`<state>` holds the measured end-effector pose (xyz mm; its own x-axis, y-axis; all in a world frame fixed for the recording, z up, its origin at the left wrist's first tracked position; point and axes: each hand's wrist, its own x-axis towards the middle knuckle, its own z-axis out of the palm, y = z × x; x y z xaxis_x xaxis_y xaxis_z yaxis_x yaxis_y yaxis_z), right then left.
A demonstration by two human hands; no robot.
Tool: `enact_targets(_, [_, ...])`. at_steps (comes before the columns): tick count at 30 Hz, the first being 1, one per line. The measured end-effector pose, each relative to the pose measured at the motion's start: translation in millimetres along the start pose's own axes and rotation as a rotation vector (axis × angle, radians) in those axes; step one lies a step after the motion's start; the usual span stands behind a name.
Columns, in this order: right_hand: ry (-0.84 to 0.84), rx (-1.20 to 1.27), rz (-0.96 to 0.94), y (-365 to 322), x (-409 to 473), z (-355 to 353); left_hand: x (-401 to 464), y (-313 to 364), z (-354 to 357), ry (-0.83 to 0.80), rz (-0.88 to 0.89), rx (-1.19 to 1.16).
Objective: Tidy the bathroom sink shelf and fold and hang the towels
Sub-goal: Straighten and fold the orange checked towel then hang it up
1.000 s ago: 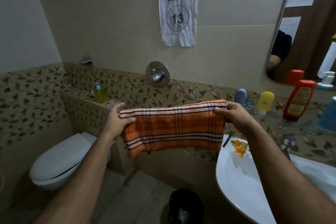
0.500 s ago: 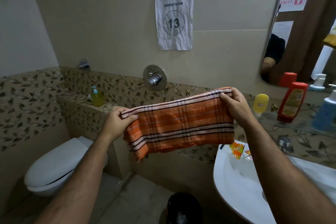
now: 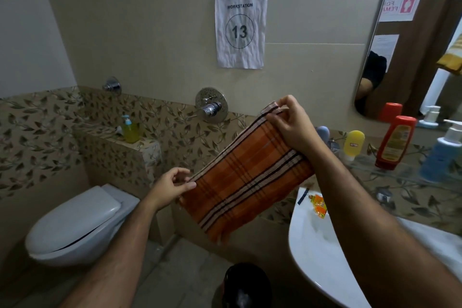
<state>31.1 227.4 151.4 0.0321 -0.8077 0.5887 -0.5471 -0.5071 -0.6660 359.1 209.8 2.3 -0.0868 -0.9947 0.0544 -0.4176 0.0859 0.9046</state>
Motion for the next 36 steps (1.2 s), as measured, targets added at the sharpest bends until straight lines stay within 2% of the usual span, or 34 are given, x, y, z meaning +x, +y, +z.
enact_targets(5, [-0.257, -0.038, -0.05, -21, -4, 23, -9, 60, 37, -0.158, 0.17, -0.11])
enact_targets(10, [-0.356, -0.096, -0.048, -24, -14, 34, -6, 96, 74, -0.288, 0.189, -0.406])
enact_targets(15, [-0.422, -0.075, 0.079, -14, -22, 19, -5, 95, 89, -0.282, 0.184, -0.419])
enact_targets(18, [-0.668, -0.203, 0.301, 3, -27, 2, -3, 86, 91, -0.194, 0.171, -0.401])
enact_targets(20, [-0.788, -0.267, 0.362, 14, -29, -4, -4, 82, 88, -0.175, 0.159, -0.397])
enact_targets(24, [-0.72, -0.271, 0.278, 24, -30, -6, -8, 75, 80, -0.148, 0.114, -0.428])
enact_targets(27, [-0.614, -0.088, 0.268, 27, -34, -5, -11, 71, 78, -0.087, 0.097, -0.506])
enact_targets(31, [-0.509, 0.271, 0.363, 42, -42, -4, -15, 74, 76, 0.018, 0.115, -0.571])
enact_targets(34, [-0.492, 0.314, 0.379, 50, -50, 2, -18, 74, 74, 0.027, 0.139, -0.622])
enact_targets(36, [-0.394, 0.356, 0.347, 49, -54, 11, -22, 74, 73, -0.012, 0.129, -0.662])
